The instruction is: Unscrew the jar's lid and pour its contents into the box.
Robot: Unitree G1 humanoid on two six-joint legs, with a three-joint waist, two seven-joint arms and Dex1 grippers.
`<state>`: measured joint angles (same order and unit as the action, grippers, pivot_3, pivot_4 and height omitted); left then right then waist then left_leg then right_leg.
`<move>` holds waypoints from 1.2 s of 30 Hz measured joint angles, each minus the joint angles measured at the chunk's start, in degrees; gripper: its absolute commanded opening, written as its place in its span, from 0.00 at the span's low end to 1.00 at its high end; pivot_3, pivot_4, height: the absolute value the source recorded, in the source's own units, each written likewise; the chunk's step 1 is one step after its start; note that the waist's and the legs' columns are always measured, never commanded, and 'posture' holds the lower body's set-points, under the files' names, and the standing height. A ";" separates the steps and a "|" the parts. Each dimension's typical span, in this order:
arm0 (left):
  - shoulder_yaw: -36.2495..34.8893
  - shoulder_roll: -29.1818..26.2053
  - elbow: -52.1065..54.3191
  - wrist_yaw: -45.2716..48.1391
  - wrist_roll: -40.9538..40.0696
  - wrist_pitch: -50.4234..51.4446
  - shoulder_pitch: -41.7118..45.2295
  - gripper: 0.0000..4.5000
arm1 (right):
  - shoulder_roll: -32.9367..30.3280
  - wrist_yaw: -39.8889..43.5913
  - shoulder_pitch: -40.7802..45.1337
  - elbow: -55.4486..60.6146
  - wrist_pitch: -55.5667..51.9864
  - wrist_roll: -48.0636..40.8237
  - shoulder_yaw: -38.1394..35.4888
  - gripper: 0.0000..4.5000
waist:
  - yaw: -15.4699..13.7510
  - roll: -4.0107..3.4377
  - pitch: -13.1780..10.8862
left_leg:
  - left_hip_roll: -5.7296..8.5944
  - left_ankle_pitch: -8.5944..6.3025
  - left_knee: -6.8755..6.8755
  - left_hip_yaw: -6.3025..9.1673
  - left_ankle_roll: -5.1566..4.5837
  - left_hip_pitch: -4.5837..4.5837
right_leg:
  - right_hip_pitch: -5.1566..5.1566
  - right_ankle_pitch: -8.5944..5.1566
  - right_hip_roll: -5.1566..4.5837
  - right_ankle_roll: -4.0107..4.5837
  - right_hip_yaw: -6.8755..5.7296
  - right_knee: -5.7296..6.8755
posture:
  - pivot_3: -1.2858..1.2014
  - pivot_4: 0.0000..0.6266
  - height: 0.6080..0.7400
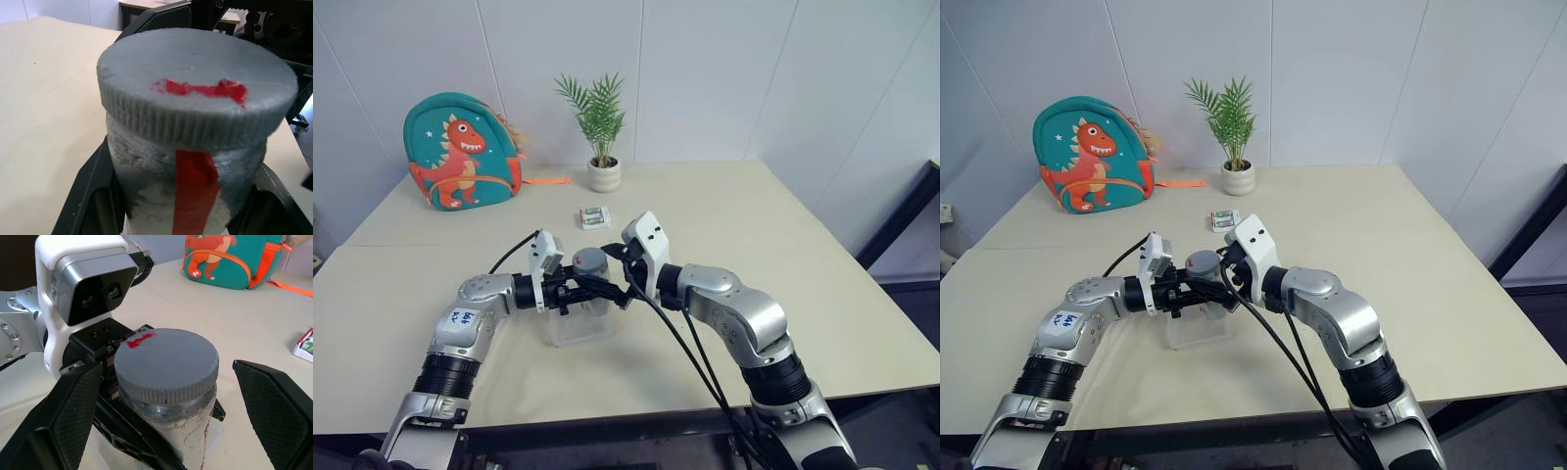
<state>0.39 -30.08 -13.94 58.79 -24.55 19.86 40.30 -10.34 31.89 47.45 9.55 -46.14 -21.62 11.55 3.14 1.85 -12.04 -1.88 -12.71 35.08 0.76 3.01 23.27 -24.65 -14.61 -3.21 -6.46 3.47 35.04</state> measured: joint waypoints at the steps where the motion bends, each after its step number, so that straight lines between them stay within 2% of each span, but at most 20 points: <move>1: 0.00 0.00 0.00 0.00 0.00 0.02 0.00 0.45 | 0.11 0.00 0.00 0.00 0.00 0.00 0.00 0.87 | 0.00 0.00 0.00 | 0.00 0.00 0.00 0.00 0.00 0.00 | 0.00 0.00 0.00 0.00 0.00 0.00 | 0.52 0.24 1.00; 5: -0.02 -0.01 0.00 0.03 0.00 0.17 0.00 0.45 | 0.56 -0.03 0.00 0.00 0.02 0.06 -0.03 0.59 | 0.01 0.00 0.00 | 0.00 0.00 0.00 0.00 0.00 0.00 | 0.00 0.00 0.00 0.00 0.00 0.00 | 0.52 0.24 1.00; 6: -0.02 -0.02 0.00 0.03 0.02 0.24 0.00 0.45 | 0.56 -0.02 0.00 0.00 0.02 0.10 -0.02 0.57 | 0.01 0.00 0.00 | 0.00 0.00 0.00 0.00 0.00 0.00 | 0.00 0.00 0.00 0.00 0.00 0.00 | 0.52 0.24 1.00; 13: -0.06 -0.02 0.00 0.05 0.02 0.27 0.00 0.45 | 0.65 0.15 0.00 0.00 0.07 0.06 -0.07 0.57 | 0.03 0.00 0.00 | 0.00 0.00 0.00 0.00 0.00 0.00 | 0.00 0.00 0.00 0.00 0.00 0.00 | 0.52 0.24 1.00; 17: -0.15 -0.03 0.48 0.84 0.02 0.15 0.00 0.45 | -0.10 2.94 0.00 -0.36 1.20 0.01 -0.55 0.57 | -0.02 0.00 0.00 | 0.00 0.00 0.00 0.00 0.00 0.00 | 0.00 0.00 0.00 0.00 -0.01 -0.02 | 0.52 0.24 1.00; 21: -0.16 -0.22 1.44 3.60 -0.08 -0.17 0.00 0.45 | -3.34 11.01 1.02 -2.33 4.58 -0.34 -0.62 0.57 | 0.07 0.00 0.00 | 0.01 0.00 0.00 0.00 0.00 0.01 | 0.00 -0.01 0.00 -0.01 -0.01 -0.03 | 0.52 0.24 1.00; 25: -0.13 -0.59 3.46 8.89 -1.36 -0.58 -0.01 0.45 | -7.50 24.22 4.31 -6.86 9.10 -1.97 -0.62 0.57 | 0.08 -0.02 -0.01 | 0.00 0.00 -0.01 0.00 -0.01 0.01 | 0.00 -0.02 0.02 -0.03 -0.01 -0.03 | 0.52 0.24 1.00; 30: 0.18 -1.85 7.25 12.61 -2.80 1.25 -0.54 0.45 | -9.64 36.21 8.32 -13.32 12.61 -3.03 -0.49 0.57 | 0.20 -0.02 -0.01 | -0.01 -0.01 -0.01 0.00 -0.01 -0.01 | 0.01 -0.03 0.03 -0.03 -0.01 -0.01 | 0.52 0.24 1.00; 36: 0.33 -2.20 10.25 12.78 -3.05 3.23 -2.99 0.45 | -9.72 41.09 8.57 -16.21 13.59 -3.15 0.11 0.57 | 0.07 -0.02 -0.02 | 0.00 -0.01 0.00 0.02 -0.01 0.01 | 0.00 -0.03 0.03 -0.04 -0.01 -0.01 | 0.52 0.24 1.00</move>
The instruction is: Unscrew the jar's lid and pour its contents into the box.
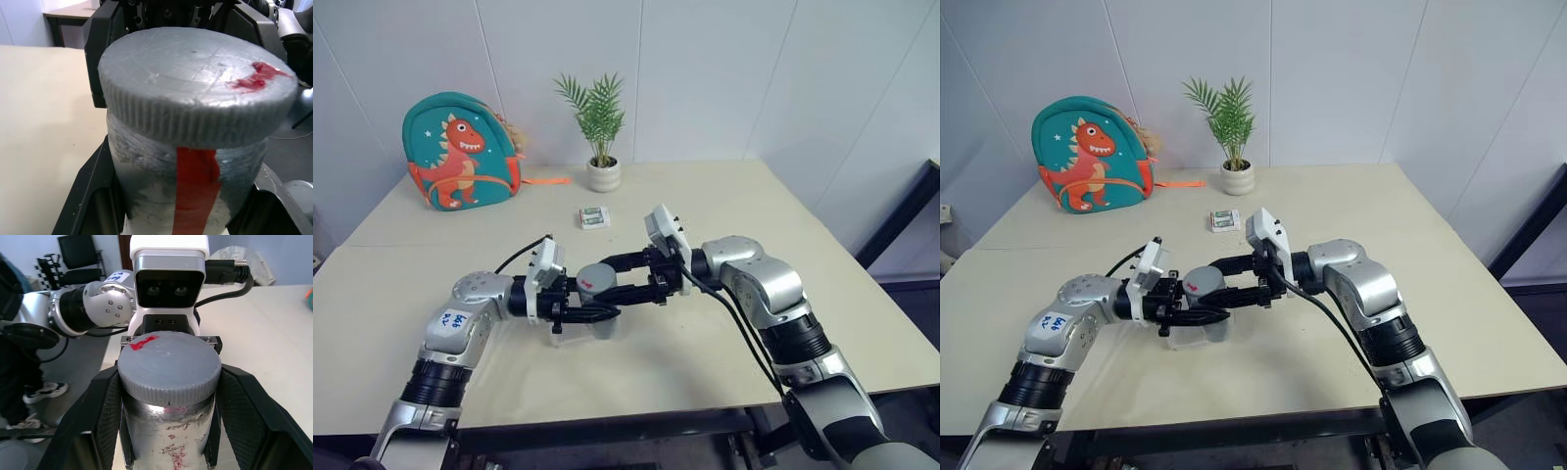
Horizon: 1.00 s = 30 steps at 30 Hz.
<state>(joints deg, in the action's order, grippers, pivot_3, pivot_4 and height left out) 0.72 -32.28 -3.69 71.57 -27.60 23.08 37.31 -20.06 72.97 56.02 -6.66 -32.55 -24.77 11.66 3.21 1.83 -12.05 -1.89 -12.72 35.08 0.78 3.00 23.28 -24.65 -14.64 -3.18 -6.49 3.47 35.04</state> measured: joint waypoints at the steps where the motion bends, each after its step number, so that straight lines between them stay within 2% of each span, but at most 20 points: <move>1: -0.04 -0.07 0.32 -0.20 0.00 0.11 -0.11 0.45 | 0.00 0.09 0.00 0.02 0.00 -0.02 0.00 0.57 | -0.02 0.00 0.00 | 0.00 0.00 0.00 0.00 0.00 0.00 | 0.00 0.00 0.00 0.00 0.00 0.00 | 0.52 0.24 1.00; 4: -0.14 -0.14 1.03 -0.61 -0.07 0.25 -0.60 0.45 | 0.00 0.14 -0.28 0.38 -0.11 -0.13 -0.01 0.57 | -0.01 0.00 0.00 | 0.00 0.00 0.00 0.01 0.00 -0.01 | 0.00 0.00 0.00 0.00 0.00 0.00 | 0.52 0.24 1.00; 10: -0.66 -0.14 1.43 -1.28 -0.33 0.67 -1.17 0.45 | -0.01 0.66 -0.74 1.08 -1.22 -0.80 0.34 0.99 | 0.00 0.00 0.00 | 0.00 0.00 0.01 0.01 0.00 -0.01 | 0.00 0.00 0.00 0.00 0.00 0.03 | 0.52 0.24 1.00; 20: -0.86 -0.11 1.40 -2.03 -0.50 0.66 -1.18 0.45 | -0.45 -0.35 -0.78 1.50 -1.28 -1.91 -1.02 0.99 | -0.03 0.00 0.00 | 0.00 0.00 0.01 0.01 0.00 -0.01 | 0.00 0.00 0.00 0.00 0.00 0.03 | 0.52 0.24 1.00; 30: -1.32 0.32 0.57 -3.89 -0.39 -0.12 -1.16 0.45 | 1.73 -8.60 -1.22 7.92 -5.35 -3.77 -1.90 0.99 | -0.07 0.00 0.00 | 0.00 0.00 0.03 0.02 0.00 -0.01 | 0.00 0.00 -0.01 0.01 0.00 0.05 | 0.52 0.24 1.00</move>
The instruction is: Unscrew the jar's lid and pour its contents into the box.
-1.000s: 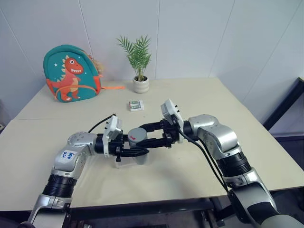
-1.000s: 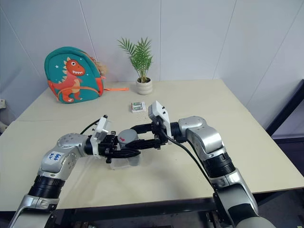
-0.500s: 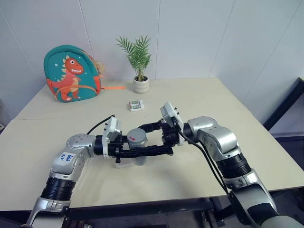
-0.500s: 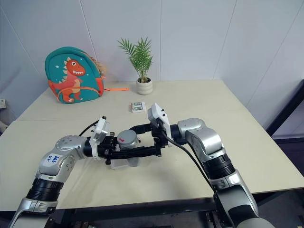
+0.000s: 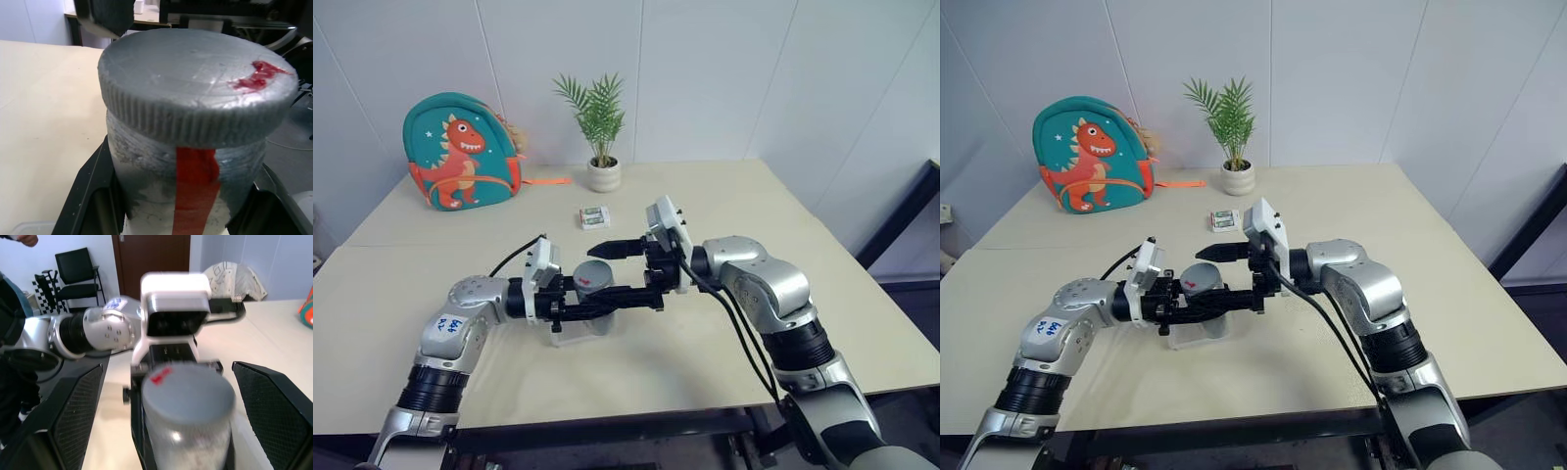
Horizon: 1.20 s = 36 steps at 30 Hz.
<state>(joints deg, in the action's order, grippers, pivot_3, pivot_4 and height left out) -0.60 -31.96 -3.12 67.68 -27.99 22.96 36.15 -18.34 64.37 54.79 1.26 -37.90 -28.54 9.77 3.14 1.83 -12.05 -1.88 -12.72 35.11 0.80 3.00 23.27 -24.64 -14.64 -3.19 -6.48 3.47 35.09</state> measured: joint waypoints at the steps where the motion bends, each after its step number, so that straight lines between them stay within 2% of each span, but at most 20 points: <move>1: 0.00 0.10 -0.04 -0.08 0.02 -0.03 0.00 0.45 | 0.28 -1.07 0.00 0.32 -0.41 0.07 0.23 0.99 | 0.00 0.00 0.00 | 0.00 0.00 0.01 0.00 0.00 0.00 | 0.00 0.00 0.00 0.00 0.00 0.00 | 0.52 0.24 1.00; 8: 0.59 0.79 -0.13 -0.31 0.11 -0.33 0.68 0.45 | 2.73 -7.12 1.42 -2.20 -0.70 3.36 1.79 0.99 | -0.01 0.00 0.00 | 0.00 0.00 0.01 0.00 0.00 0.00 | 0.00 0.00 0.00 0.00 0.00 0.01 | 0.52 0.24 1.00; 19: 0.46 0.78 -1.85 -1.59 0.22 -0.39 0.87 0.45 | 3.14 -7.91 2.77 -5.94 1.43 4.96 2.41 0.99 | 0.02 0.00 0.00 | 0.00 0.00 0.00 0.00 0.00 0.01 | -0.01 0.00 0.00 0.01 0.00 0.00 | 0.52 0.24 1.00; 29: 0.50 0.82 -2.28 -2.62 0.52 -0.39 1.07 0.45 | -3.95 -3.57 1.68 -5.45 4.09 2.73 1.68 0.99 | 0.06 0.00 0.00 | 0.00 0.00 0.00 0.00 0.00 0.01 | -0.01 0.00 0.00 0.01 0.00 0.00 | 0.52 0.24 1.00; 33: 0.21 0.73 -2.00 -1.55 0.34 -0.65 1.08 0.45 | -9.39 -3.78 0.09 -8.80 4.38 3.46 -2.32 0.99 | -0.23 0.00 0.00 | 0.02 0.00 0.02 -0.02 0.00 0.02 | 0.02 0.00 -0.01 -0.01 0.00 -0.06 | 0.52 0.24 1.00; 36: 0.16 0.63 -1.98 -1.06 0.31 -0.86 1.08 0.45 | -10.55 -3.49 -0.37 -10.06 4.38 3.87 -3.94 0.99 | -0.05 0.00 0.00 | 0.01 -0.01 0.01 -0.03 -0.01 0.00 | 0.00 0.00 0.00 0.00 0.02 -0.07 | 0.52 0.24 1.00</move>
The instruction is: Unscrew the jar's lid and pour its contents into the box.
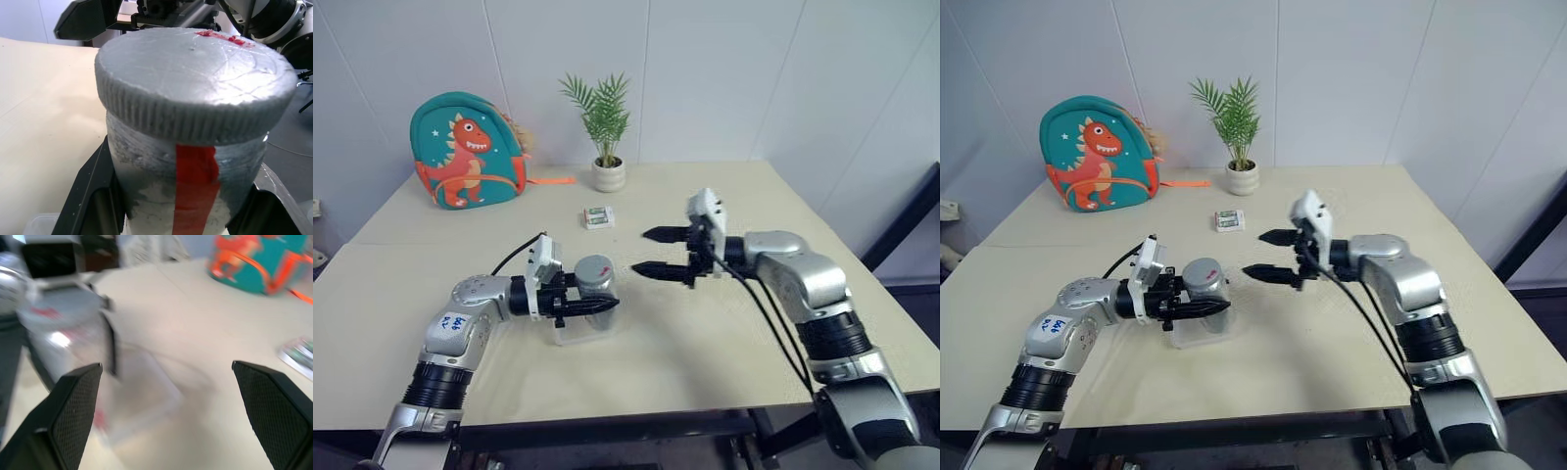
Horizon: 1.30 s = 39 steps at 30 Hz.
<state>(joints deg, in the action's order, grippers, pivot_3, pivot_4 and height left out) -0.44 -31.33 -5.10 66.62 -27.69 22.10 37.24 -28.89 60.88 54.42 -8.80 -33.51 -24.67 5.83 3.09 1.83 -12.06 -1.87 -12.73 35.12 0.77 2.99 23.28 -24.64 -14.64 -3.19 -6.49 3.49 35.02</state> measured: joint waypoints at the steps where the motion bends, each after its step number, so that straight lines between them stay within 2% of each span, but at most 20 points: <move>1: 0.14 0.04 0.00 0.19 0.00 -0.02 0.00 0.45 | -0.01 0.41 -0.06 0.00 -0.02 -0.04 -0.02 0.99 | 0.23 -0.01 0.00 | -0.01 0.00 -0.02 -0.01 -0.01 -0.01 | 0.00 0.00 0.00 0.00 0.01 0.02 | 0.52 0.24 1.00; 6: 0.41 0.00 -0.02 0.55 0.00 -0.04 0.00 0.45 | -0.02 2.59 -0.43 0.77 -1.03 -1.56 -0.08 0.99 | 0.21 -0.07 -0.04 | -0.03 -0.01 -0.02 0.01 -0.02 -0.01 | -0.04 -0.03 0.04 0.03 0.01 0.10 | 0.52 0.24 1.00; 11: 0.39 -0.07 -0.10 0.50 0.02 -0.11 0.00 0.45 | 0.35 4.67 -1.10 6.93 -4.83 -6.09 -0.09 0.99 | 0.08 -0.07 -0.04 | -0.02 -0.01 0.00 0.01 -0.02 0.00 | -0.02 -0.03 0.03 0.02 0.01 0.08 | 0.52 0.24 1.00; 21: 0.41 0.28 -0.10 0.39 0.00 -0.11 0.02 0.45 | 9.45 -5.39 2.21 10.46 -8.10 -4.24 3.27 0.99 | 0.03 -0.07 -0.04 | -0.02 0.00 0.05 0.03 -0.01 -0.01 | -0.04 -0.03 0.03 0.04 0.01 0.19 | 0.52 0.24 1.00; 27: 0.63 0.26 -0.34 0.42 0.22 0.23 0.02 0.45 | 10.95 -8.19 3.13 8.90 -7.85 -2.08 4.51 0.99 | -0.04 -0.08 -0.05 | -0.02 -0.01 0.04 0.03 -0.01 0.01 | -0.04 -0.03 0.03 0.03 0.00 0.17 | 0.52 0.24 1.00; 39: 1.00 0.14 -0.50 -0.70 1.20 0.40 1.37 0.45 | 10.18 -7.74 2.23 11.63 -11.60 -1.45 6.90 0.99 | 0.05 -0.08 -0.04 | -0.02 -0.01 0.04 0.03 -0.02 0.00 | -0.05 -0.03 0.03 0.04 0.00 0.19 | 0.52 0.24 1.00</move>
<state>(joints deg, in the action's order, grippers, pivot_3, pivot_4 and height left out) 0.56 -31.19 -5.60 65.91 -26.49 22.50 38.61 -18.71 53.14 56.65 2.83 -45.12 -26.12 12.73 3.14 1.75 -12.10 -1.89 -12.73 35.16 0.80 2.97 23.28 -24.69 -14.68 -3.17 -6.45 3.49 35.21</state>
